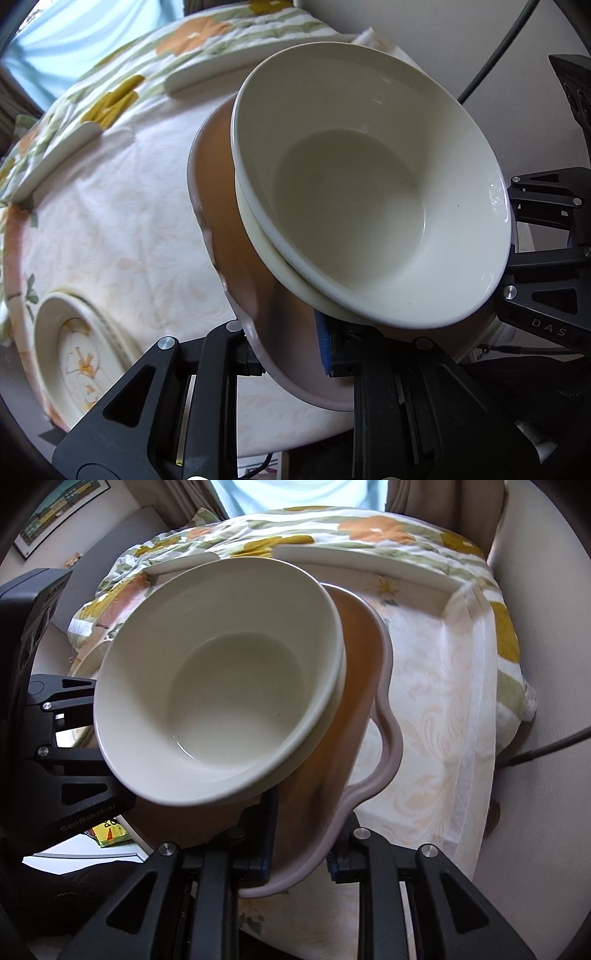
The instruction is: Organize plates and bowls
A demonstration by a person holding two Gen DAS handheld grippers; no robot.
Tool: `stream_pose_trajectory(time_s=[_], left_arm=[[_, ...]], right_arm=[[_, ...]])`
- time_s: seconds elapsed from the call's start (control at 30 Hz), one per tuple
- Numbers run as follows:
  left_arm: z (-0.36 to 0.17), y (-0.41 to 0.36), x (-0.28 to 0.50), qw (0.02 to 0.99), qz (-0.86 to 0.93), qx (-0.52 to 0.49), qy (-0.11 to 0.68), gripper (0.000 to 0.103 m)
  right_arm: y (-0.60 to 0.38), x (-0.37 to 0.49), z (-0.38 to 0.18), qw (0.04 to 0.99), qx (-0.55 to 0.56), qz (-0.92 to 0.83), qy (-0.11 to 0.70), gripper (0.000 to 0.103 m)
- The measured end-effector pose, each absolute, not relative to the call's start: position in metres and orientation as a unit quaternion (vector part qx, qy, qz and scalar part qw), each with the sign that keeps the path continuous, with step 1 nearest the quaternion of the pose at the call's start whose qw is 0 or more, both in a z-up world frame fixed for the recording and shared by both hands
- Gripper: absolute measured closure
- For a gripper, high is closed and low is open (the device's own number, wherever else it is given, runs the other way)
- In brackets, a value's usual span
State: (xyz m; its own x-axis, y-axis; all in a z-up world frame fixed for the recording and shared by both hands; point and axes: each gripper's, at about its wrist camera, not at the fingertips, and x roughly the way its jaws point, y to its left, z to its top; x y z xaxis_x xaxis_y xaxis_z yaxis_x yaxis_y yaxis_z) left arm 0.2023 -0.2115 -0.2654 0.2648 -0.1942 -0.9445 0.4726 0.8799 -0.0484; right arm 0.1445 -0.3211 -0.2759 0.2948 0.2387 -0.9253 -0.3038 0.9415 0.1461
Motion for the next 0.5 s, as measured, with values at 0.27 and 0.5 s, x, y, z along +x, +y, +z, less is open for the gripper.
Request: stream_pose_trajectory(time_s=[0.27,0.5], left_arm=[[-0.222,-0.124,0.191,0.808,-0.203,0.113,0.541,0.086],[-0.210,-0.022,0.182,0.807,-0.209,0.129,0.537,0.086]], right_arm=[[-0.247,0.140,-0.239,0.820,-0.053,0.175,0.542,0.083],[-0.162,0.133,-0.233,0.826,-0.028,0.163,0.539,0.082]])
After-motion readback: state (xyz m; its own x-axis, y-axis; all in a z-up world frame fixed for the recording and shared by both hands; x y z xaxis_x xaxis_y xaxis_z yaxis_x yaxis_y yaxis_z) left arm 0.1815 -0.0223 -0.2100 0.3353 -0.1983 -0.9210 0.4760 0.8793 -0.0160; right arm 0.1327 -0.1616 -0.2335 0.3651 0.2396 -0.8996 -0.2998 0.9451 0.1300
